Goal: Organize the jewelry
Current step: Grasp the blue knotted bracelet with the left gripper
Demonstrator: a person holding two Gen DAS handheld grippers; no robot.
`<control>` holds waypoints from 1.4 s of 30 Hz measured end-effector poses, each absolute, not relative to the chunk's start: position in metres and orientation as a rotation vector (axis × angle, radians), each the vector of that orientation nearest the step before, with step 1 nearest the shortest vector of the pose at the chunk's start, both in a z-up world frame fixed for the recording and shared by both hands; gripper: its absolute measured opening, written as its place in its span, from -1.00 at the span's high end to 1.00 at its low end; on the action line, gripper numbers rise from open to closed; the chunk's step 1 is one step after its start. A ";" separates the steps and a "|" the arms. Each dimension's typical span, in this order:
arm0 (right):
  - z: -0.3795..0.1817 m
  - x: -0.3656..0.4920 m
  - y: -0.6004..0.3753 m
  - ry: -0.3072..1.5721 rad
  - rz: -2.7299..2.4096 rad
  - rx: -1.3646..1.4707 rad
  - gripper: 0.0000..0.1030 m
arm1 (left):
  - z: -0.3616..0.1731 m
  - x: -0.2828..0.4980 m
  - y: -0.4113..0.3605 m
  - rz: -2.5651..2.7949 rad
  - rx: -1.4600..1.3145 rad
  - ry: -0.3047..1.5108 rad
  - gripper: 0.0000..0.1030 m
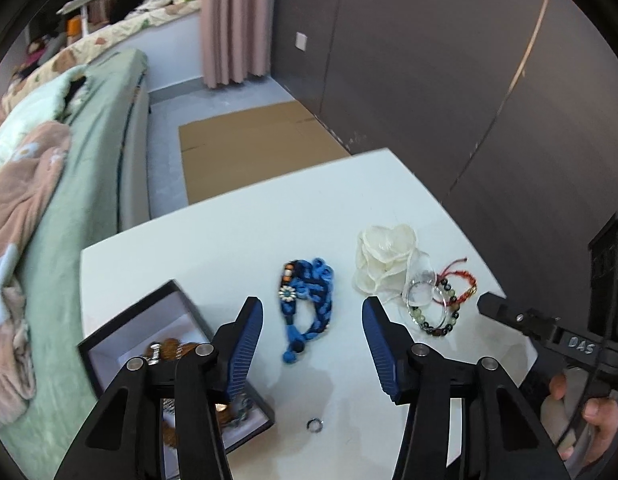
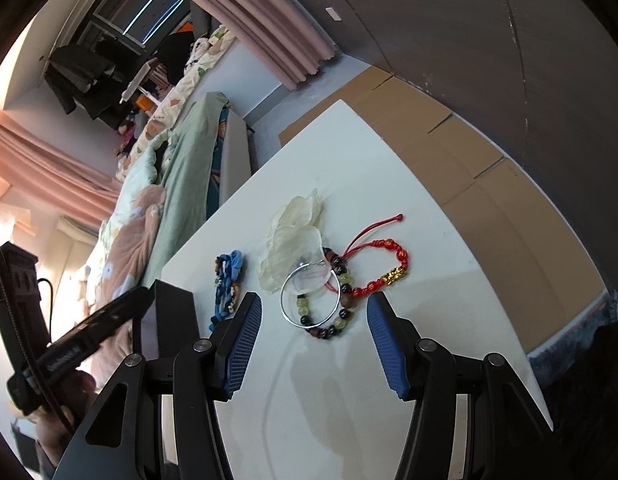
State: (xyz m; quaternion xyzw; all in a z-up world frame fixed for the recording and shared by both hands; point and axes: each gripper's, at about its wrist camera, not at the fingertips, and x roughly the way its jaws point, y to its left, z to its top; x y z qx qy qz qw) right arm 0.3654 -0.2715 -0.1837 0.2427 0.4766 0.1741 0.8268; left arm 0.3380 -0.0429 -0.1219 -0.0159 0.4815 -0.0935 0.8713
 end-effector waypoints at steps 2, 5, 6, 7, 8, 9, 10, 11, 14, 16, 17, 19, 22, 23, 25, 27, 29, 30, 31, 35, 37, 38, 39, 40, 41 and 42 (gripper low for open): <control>-0.184 0.367 -0.271 1.012 0.359 0.511 -0.08 | -0.129 0.343 -0.049 -0.203 -0.019 1.024 -0.03; -0.184 0.368 -0.271 1.016 0.337 0.505 -0.08 | -0.143 0.352 -0.057 -0.211 0.002 1.050 -0.03; -0.185 0.368 -0.271 1.017 0.327 0.499 -0.08 | -0.147 0.355 -0.060 -0.210 0.012 1.058 -0.03; -0.184 0.368 -0.272 1.017 0.316 0.493 -0.08 | -0.152 0.358 -0.062 -0.211 0.022 1.065 -0.03; -0.184 0.369 -0.274 1.016 0.296 0.482 -0.08 | -0.157 0.361 -0.064 -0.209 0.033 1.072 -0.03; -0.183 0.368 -0.274 1.014 0.280 0.473 -0.08 | -0.161 0.364 -0.066 -0.204 0.041 1.078 -0.03; -0.183 0.368 -0.276 1.012 0.264 0.465 -0.08 | -0.165 0.367 -0.067 -0.195 0.051 1.085 -0.03; -0.182 0.368 -0.277 1.012 0.248 0.460 -0.08 | -0.170 0.370 -0.068 -0.186 0.059 1.094 -0.03; -0.184 0.370 -0.280 1.021 0.234 0.459 -0.08 | -0.182 0.376 -0.070 -0.173 0.062 1.120 0.04; -0.185 0.371 -0.281 1.026 0.226 0.451 -0.08 | -0.187 0.379 -0.071 -0.164 0.078 1.132 0.16; -0.185 0.371 -0.281 1.026 0.226 0.451 -0.08 | -0.187 0.379 -0.072 -0.159 0.091 1.121 0.25; -0.184 0.371 -0.283 1.025 0.222 0.451 -0.08 | -0.187 0.381 -0.074 -0.137 0.126 1.114 0.57; -0.184 0.371 -0.284 1.025 0.220 0.461 -0.08 | -0.185 0.383 -0.067 -0.154 0.097 1.116 0.82; -0.184 0.370 -0.284 1.026 0.221 0.463 -0.08 | -0.183 0.382 -0.064 -0.154 0.089 1.113 0.83; -0.184 0.369 -0.284 1.027 0.222 0.466 -0.08 | -0.179 0.380 -0.058 -0.151 0.069 1.099 0.83; -0.185 0.368 -0.285 1.030 0.229 0.478 -0.08 | -0.173 0.376 -0.052 -0.157 0.037 1.084 0.84; -0.186 0.368 -0.286 1.036 0.239 0.499 -0.08 | -0.164 0.372 -0.048 -0.164 0.014 1.060 0.84; -0.187 0.369 -0.287 1.038 0.244 0.509 -0.08 | -0.160 0.370 -0.045 -0.168 0.007 1.049 0.84; -0.187 0.369 -0.287 1.041 0.246 0.517 -0.08 | -0.155 0.368 -0.043 -0.174 0.000 1.039 0.84; -0.193 0.372 -0.286 1.060 0.250 0.540 -0.08 | -0.136 0.363 -0.035 -0.187 -0.026 1.002 0.84; -0.193 0.373 -0.284 1.062 0.248 0.538 -0.08 | -0.126 0.358 -0.031 -0.191 -0.032 0.981 0.84; -0.193 0.373 -0.283 1.061 0.245 0.532 -0.08 | -0.121 0.355 -0.028 -0.194 -0.040 0.970 0.84; -0.192 0.374 -0.282 1.061 0.242 0.524 -0.08 | -0.115 0.352 -0.025 -0.198 -0.048 0.959 0.84; -0.192 0.374 -0.280 1.061 0.237 0.515 -0.07 | -0.112 0.350 -0.024 -0.200 -0.054 0.952 0.84; -0.192 0.375 -0.279 1.062 0.236 0.511 -0.05 | -0.108 0.348 -0.022 -0.201 -0.059 0.942 0.84; -0.192 0.376 -0.277 1.064 0.234 0.509 -0.03 | -0.103 0.346 -0.020 -0.203 -0.064 0.934 0.84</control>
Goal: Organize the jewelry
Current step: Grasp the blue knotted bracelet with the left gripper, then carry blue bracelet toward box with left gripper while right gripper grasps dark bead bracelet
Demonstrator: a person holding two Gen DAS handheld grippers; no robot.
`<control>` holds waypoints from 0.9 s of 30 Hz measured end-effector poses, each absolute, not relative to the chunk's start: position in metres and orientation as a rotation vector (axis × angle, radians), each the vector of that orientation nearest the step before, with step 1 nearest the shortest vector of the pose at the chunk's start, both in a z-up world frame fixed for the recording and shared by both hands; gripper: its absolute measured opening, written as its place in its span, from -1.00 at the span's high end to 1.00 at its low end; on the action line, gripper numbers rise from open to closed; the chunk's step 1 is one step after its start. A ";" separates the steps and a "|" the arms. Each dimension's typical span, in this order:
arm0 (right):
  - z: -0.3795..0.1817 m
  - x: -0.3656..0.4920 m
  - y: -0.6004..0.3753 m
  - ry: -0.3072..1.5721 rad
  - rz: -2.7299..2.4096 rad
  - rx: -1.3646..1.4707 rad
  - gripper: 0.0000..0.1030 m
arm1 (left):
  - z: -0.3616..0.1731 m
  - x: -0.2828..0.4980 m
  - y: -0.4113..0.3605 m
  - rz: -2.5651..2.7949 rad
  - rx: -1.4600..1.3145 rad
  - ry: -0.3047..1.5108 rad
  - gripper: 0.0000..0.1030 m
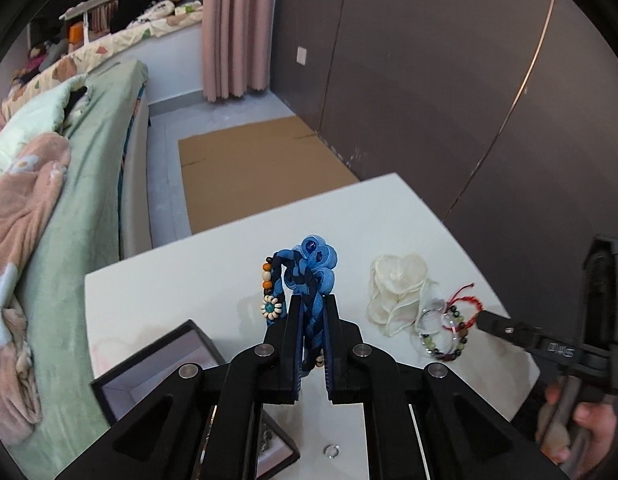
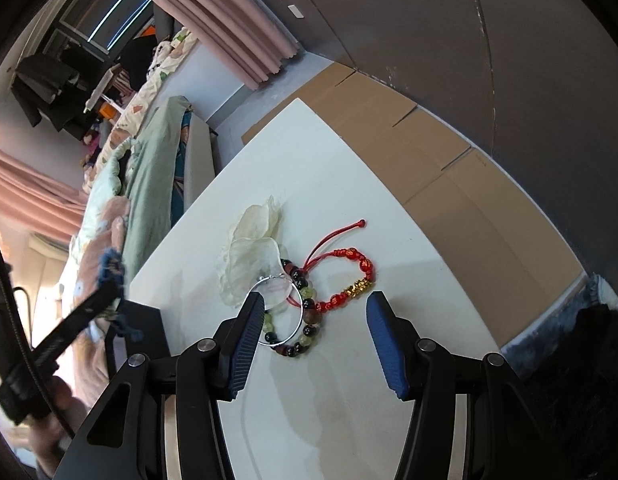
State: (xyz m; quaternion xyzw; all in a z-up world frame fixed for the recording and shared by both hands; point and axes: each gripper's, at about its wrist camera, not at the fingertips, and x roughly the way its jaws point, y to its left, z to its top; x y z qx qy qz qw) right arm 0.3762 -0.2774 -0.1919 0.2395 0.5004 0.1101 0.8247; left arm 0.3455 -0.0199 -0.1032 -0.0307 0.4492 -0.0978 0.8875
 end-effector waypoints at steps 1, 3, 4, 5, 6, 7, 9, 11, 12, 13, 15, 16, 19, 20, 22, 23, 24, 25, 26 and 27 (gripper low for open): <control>-0.192 0.378 -0.276 1.067 0.230 0.507 0.02 | -0.101 0.345 -0.018 -0.205 -0.068 0.928 0.84; -0.194 0.380 -0.274 1.075 0.224 0.506 0.06 | -0.096 0.341 -0.015 -0.208 -0.076 0.919 0.84; -0.195 0.382 -0.273 1.083 0.219 0.503 0.07 | -0.092 0.339 -0.013 -0.208 -0.080 0.913 0.84; -0.196 0.384 -0.272 1.090 0.216 0.499 0.12 | -0.090 0.337 -0.011 -0.208 -0.083 0.909 0.84; -0.199 0.386 -0.270 1.101 0.212 0.492 0.15 | -0.088 0.335 -0.010 -0.208 -0.084 0.906 0.84; -0.201 0.387 -0.268 1.114 0.209 0.483 0.21 | -0.087 0.333 -0.008 -0.206 -0.087 0.903 0.84; -0.200 0.388 -0.266 1.110 0.202 0.463 0.22 | -0.084 0.331 -0.003 -0.203 -0.096 0.900 0.84; -0.199 0.388 -0.262 1.110 0.191 0.440 0.22 | -0.081 0.327 0.001 -0.199 -0.104 0.895 0.84; -0.199 0.388 -0.260 1.111 0.187 0.431 0.23 | -0.080 0.326 0.003 -0.197 -0.105 0.892 0.84; -0.199 0.387 -0.258 1.115 0.188 0.428 0.33 | -0.078 0.324 0.005 -0.195 -0.104 0.889 0.84; -0.201 0.384 -0.253 1.136 0.221 0.444 0.48 | -0.076 0.319 0.008 -0.191 -0.102 0.884 0.84; -0.203 0.384 -0.250 1.147 0.226 0.437 0.50 | -0.075 0.318 0.010 -0.187 -0.104 0.882 0.84; -0.202 0.383 -0.241 1.157 0.199 0.378 0.52 | -0.072 0.313 0.016 -0.180 -0.112 0.878 0.84; -0.202 0.383 -0.241 1.157 0.194 0.375 0.52 | -0.072 0.312 0.017 -0.179 -0.113 0.877 0.84; -0.202 0.383 -0.242 1.156 0.188 0.378 0.56 | -0.070 0.309 0.019 -0.178 -0.112 0.875 0.84; -0.202 0.382 -0.242 1.155 0.181 0.373 0.71 | -0.069 0.307 0.020 -0.178 -0.113 0.874 0.84; -0.203 0.383 -0.241 1.157 0.165 0.361 0.78 | -0.067 0.306 0.021 -0.178 -0.114 0.872 0.84; -0.202 0.383 -0.241 1.158 0.162 0.365 0.78 | -0.065 0.304 0.022 -0.179 -0.116 0.869 0.84; -0.203 0.382 -0.245 1.164 0.171 0.398 0.78 | -0.063 0.302 0.023 -0.179 -0.116 0.864 0.84; -0.203 0.381 -0.247 1.165 0.185 0.429 0.78 | -0.061 0.300 0.024 -0.179 -0.116 0.858 0.84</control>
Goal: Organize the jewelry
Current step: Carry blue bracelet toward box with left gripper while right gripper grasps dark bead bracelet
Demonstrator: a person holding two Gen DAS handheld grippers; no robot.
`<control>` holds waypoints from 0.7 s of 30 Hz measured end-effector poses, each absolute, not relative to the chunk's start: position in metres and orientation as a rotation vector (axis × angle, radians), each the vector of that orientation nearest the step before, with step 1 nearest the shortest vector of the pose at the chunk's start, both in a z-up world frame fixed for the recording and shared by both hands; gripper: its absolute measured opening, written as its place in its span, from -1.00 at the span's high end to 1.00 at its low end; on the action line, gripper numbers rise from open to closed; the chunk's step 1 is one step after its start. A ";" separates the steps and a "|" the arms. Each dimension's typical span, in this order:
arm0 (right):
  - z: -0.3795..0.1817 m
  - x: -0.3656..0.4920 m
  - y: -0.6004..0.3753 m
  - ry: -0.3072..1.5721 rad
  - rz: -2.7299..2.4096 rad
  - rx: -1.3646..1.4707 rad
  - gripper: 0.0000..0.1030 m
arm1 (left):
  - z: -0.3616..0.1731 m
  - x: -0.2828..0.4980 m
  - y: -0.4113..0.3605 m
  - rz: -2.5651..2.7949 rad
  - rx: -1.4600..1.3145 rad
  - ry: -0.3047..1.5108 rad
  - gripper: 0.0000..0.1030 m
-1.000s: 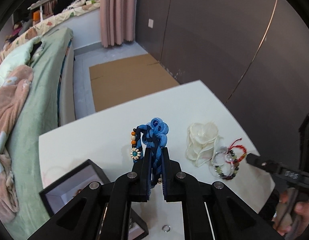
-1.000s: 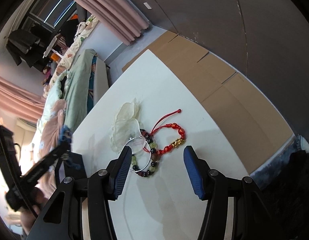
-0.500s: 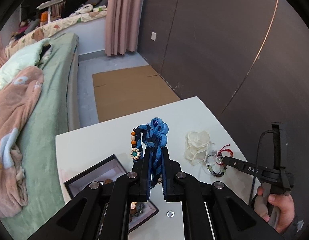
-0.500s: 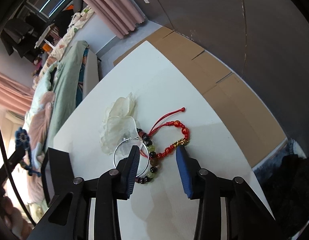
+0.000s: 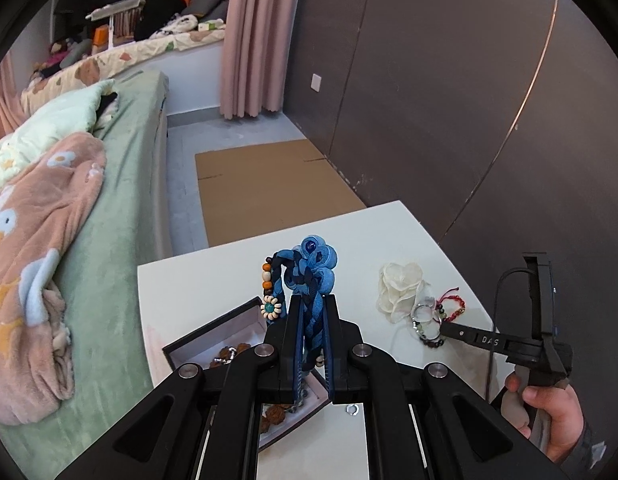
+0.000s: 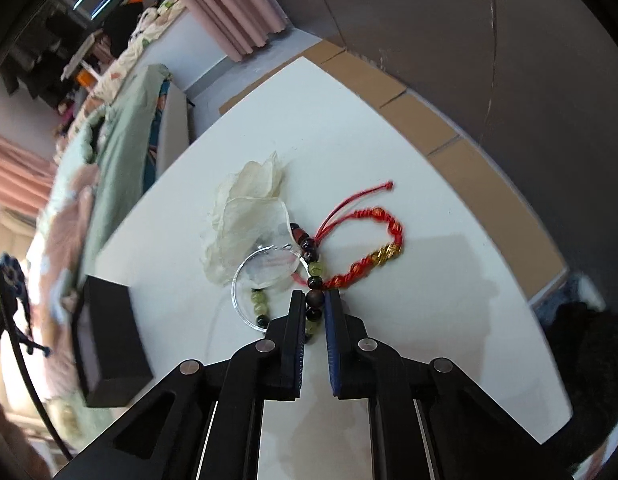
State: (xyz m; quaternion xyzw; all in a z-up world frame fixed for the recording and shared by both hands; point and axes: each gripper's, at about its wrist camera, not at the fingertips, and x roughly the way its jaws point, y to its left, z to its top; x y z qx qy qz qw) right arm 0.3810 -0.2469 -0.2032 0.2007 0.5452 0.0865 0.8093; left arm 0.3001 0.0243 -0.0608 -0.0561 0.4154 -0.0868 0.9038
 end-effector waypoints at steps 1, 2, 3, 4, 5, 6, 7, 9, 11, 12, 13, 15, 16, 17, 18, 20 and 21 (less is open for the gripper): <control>-0.202 0.379 -0.250 1.162 0.199 0.458 0.79 | -0.059 0.298 0.025 -0.179 -0.116 0.853 0.84; -0.198 0.375 -0.252 1.142 0.220 0.488 0.79 | -0.056 0.296 0.027 -0.179 -0.118 0.849 0.84; -0.193 0.372 -0.253 1.121 0.235 0.505 0.79 | -0.054 0.295 0.028 -0.178 -0.120 0.845 0.84; -0.187 0.368 -0.252 1.095 0.255 0.525 0.79 | -0.052 0.293 0.030 -0.177 -0.121 0.841 0.84; -0.181 0.365 -0.251 1.074 0.273 0.540 0.79 | -0.050 0.291 0.031 -0.176 -0.121 0.837 0.84; -0.177 0.362 -0.250 1.057 0.290 0.549 0.79 | -0.049 0.290 0.032 -0.175 -0.121 0.833 0.84; -0.172 0.359 -0.247 1.039 0.311 0.557 0.79 | -0.048 0.288 0.034 -0.174 -0.121 0.831 0.84; -0.164 0.355 -0.238 1.012 0.355 0.563 0.79 | -0.046 0.285 0.037 -0.170 -0.123 0.827 0.84; -0.157 0.350 -0.225 0.991 0.400 0.560 0.79 | -0.043 0.282 0.042 -0.163 -0.125 0.822 0.84; -0.154 0.349 -0.220 0.983 0.417 0.559 0.79 | -0.042 0.281 0.044 -0.159 -0.127 0.820 0.84; -0.151 0.348 -0.216 0.975 0.435 0.559 0.79 | -0.042 0.279 0.046 -0.156 -0.130 0.818 0.84; -0.145 0.346 -0.205 0.956 0.479 0.559 0.79 | -0.040 0.276 0.051 -0.148 -0.131 0.814 0.84; -0.143 0.345 -0.200 0.949 0.495 0.558 0.79 | -0.039 0.275 0.054 -0.144 -0.132 0.813 0.84; -0.141 0.343 -0.194 0.940 0.525 0.567 0.79 | -0.038 0.273 0.057 -0.140 -0.134 0.812 0.84; -0.139 0.342 -0.190 0.931 0.555 0.586 0.79 | -0.038 0.272 0.059 -0.136 -0.136 0.810 0.83; -0.135 0.339 -0.182 0.901 0.617 0.622 0.79 | -0.037 0.271 0.064 -0.130 -0.139 0.809 0.84; -0.133 0.337 -0.178 0.887 0.629 0.618 0.79 | -0.037 0.270 0.066 -0.127 -0.142 0.809 0.84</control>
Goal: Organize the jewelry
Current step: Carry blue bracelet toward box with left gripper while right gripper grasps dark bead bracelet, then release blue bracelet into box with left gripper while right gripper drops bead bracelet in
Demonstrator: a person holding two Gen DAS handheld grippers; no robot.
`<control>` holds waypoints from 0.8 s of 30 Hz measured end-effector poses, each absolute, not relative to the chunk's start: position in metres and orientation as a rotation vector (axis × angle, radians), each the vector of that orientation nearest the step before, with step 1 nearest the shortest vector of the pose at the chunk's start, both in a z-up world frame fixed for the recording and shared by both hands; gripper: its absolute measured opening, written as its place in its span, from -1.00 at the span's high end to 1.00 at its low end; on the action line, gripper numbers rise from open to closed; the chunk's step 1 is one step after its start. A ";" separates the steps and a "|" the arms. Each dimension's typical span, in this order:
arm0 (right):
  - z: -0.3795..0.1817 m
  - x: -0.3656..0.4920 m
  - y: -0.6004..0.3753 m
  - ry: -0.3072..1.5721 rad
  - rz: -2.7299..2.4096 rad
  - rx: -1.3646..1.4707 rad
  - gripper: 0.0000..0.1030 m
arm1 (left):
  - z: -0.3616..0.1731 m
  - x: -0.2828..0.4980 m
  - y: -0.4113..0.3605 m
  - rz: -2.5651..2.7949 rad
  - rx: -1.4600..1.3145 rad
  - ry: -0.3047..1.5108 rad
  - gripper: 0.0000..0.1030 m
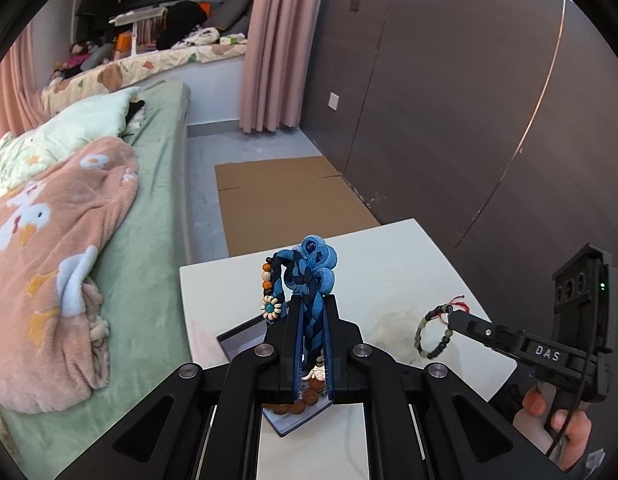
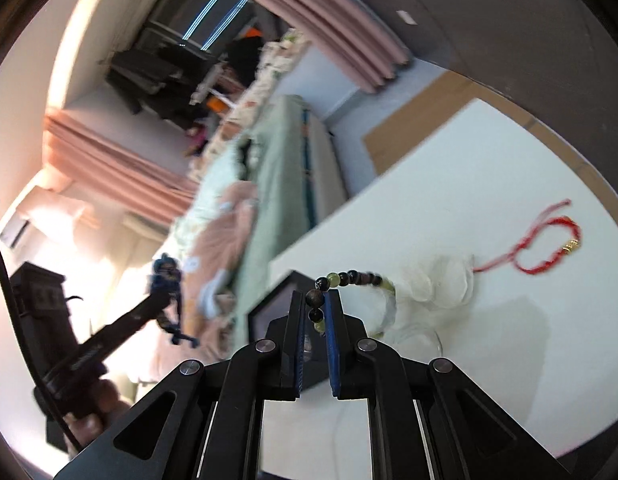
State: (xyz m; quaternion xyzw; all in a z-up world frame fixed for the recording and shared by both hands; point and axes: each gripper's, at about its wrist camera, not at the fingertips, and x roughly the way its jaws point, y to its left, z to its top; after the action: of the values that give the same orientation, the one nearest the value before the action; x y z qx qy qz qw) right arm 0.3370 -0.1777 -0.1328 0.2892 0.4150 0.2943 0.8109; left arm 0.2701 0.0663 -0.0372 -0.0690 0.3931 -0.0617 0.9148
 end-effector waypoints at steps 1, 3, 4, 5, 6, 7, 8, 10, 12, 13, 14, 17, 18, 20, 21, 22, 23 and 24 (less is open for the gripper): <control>-0.131 0.336 -0.174 0.876 0.637 0.612 0.79 | -0.037 0.270 0.068 -0.126 -0.145 0.809 0.84; -0.131 0.334 -0.165 0.870 0.659 0.610 0.79 | -0.038 0.270 0.070 -0.127 -0.150 0.810 0.84; -0.131 0.334 -0.162 0.870 0.665 0.608 0.79 | -0.038 0.270 0.071 -0.129 -0.154 0.811 0.84; -0.133 0.333 -0.158 0.870 0.669 0.604 0.79 | -0.039 0.270 0.072 -0.135 -0.159 0.812 0.83; -0.134 0.336 -0.155 0.872 0.672 0.603 0.79 | -0.039 0.271 0.072 -0.143 -0.163 0.816 0.83; -0.136 0.336 -0.151 0.874 0.674 0.603 0.79 | -0.041 0.271 0.072 -0.152 -0.168 0.821 0.83; -0.137 0.338 -0.149 0.876 0.674 0.603 0.79 | -0.043 0.272 0.072 -0.174 -0.180 0.833 0.83; -0.140 0.340 -0.145 0.882 0.681 0.613 0.79 | -0.048 0.275 0.072 -0.199 -0.210 0.853 0.81; -0.143 0.343 -0.141 0.880 0.694 0.622 0.79 | -0.056 0.279 0.074 -0.206 -0.235 0.894 0.76; -0.144 0.343 -0.140 0.881 0.698 0.626 0.79 | -0.061 0.281 0.075 -0.198 -0.243 0.913 0.72; -0.145 0.344 -0.137 0.882 0.706 0.632 0.79 | -0.064 0.283 0.078 -0.185 -0.249 0.924 0.56; -0.145 0.346 -0.127 0.877 0.732 0.633 0.79 | -0.068 0.282 0.087 -0.162 -0.267 0.920 -0.30; -0.146 0.346 -0.123 0.879 0.741 0.638 0.79 | -0.068 0.280 0.092 -0.151 -0.274 0.909 -0.41; -0.146 0.347 -0.115 0.882 0.767 0.640 0.79 | -0.067 0.277 0.101 -0.122 -0.282 0.901 -0.41; -0.146 0.348 -0.110 0.883 0.783 0.639 0.79 | -0.068 0.276 0.105 -0.107 -0.286 0.902 -0.41; -0.145 0.347 -0.105 0.883 0.799 0.639 0.79 | -0.068 0.274 0.112 -0.085 -0.294 0.901 -0.41; -0.145 0.346 -0.097 0.883 0.828 0.639 0.78 | -0.069 0.273 0.116 -0.071 -0.300 0.899 -0.41; -0.144 0.345 -0.091 0.885 0.852 0.637 0.78 | -0.070 0.271 0.121 -0.053 -0.309 0.897 -0.41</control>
State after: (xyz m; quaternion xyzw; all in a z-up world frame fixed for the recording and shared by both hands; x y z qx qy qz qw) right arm 0.3453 -0.0914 -0.1442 0.2938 0.4078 0.3930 0.7700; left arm 0.2712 0.1214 -0.0702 -0.1489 0.4320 -0.0254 0.8892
